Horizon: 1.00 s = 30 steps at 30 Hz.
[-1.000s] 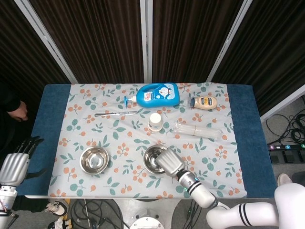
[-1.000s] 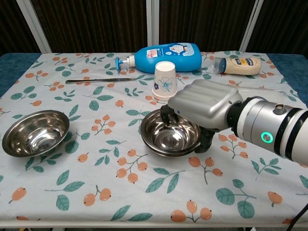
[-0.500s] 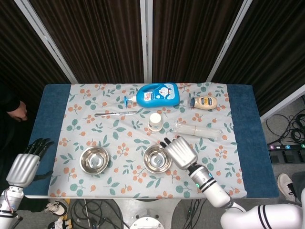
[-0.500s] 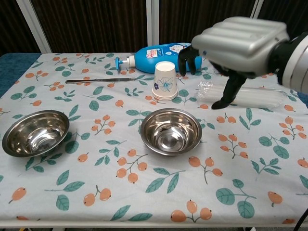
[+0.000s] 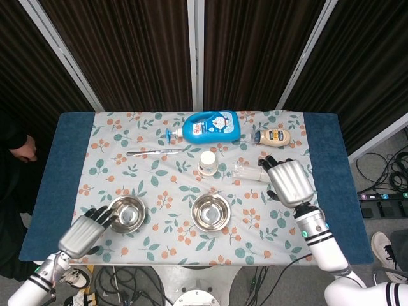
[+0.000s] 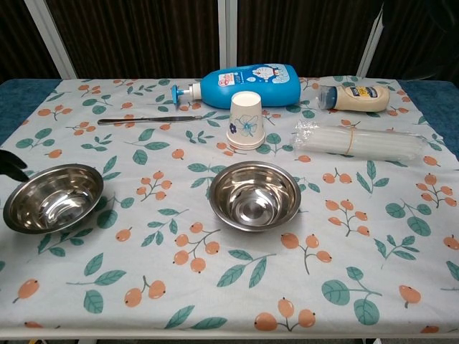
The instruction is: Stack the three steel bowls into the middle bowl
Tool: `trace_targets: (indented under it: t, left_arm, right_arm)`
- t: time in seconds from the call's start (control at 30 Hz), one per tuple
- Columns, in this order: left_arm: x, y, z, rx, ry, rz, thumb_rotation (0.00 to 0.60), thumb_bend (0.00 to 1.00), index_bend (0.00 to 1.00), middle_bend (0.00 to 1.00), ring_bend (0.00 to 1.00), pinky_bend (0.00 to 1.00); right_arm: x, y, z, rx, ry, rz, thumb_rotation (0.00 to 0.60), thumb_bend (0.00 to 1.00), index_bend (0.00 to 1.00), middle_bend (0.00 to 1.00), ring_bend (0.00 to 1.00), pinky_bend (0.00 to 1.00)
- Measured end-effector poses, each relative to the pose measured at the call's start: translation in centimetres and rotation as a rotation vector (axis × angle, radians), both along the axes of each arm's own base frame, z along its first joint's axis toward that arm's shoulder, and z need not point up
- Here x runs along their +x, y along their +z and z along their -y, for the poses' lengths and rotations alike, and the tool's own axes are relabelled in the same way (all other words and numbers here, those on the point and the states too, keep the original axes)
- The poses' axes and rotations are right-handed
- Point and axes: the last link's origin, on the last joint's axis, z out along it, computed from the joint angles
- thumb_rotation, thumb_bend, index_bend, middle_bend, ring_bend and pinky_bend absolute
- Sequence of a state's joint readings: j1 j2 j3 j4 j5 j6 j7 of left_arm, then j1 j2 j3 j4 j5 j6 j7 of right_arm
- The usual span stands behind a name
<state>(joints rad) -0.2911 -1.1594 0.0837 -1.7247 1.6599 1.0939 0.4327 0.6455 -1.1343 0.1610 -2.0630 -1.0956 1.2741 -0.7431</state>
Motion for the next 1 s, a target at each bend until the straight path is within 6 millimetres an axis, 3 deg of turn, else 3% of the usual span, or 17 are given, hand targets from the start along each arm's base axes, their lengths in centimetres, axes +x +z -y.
trace_targets:
  t: [0.2,0.43,0.63,0.87,1.0]
  left_arm:
    - [0.0,-1.8,-1.5,-0.009,-0.07,-0.064,0.6,0.15,0.28,0.28,0.2,0.32]
    - [-0.5,-3.2,-1.9,-0.038,-0.142,-0.161,0.6,0.18,0.32,0.31,0.23,0.36]
    - [-1.1,-4.1,-2.2,-0.04,-0.181,-0.209,0.6,0.18,0.4,0.36,0.27,0.42]
    - [-1.5,-4.9,-2.6,-0.03,-0.244,-0.237,0.6,0.2,0.51,0.47,0.4,0.54]
    - [-1.6,-5.7,-2.9,-0.028,-0.285,-0.244,0.6,0.2,0.53,0.49,0.42,0.56]
  right_arm:
    - [-1.9,1.6,-0.6,-0.037,-0.025,0.068,0.6,0.0,0.32,0.38,0.62,0.64]
    - [-4.4,2.7,-0.5,-0.089,-0.035,0.131,0.6,0.0,0.32,0.39,0.62,0.64]
    - [-5.2,2.9,-0.3,-0.102,-0.053,0.144,0.6,0.0,0.32,0.4,0.62,0.64]
    - [-5.9,3.1,-0.4,-0.107,-0.072,0.151,0.6,0.0,0.32,0.4,0.62,0.64]
    - [-6.0,3.4,-0.3,-0.116,-0.076,0.154,0.6,0.0,0.32,0.41,0.62,0.64]
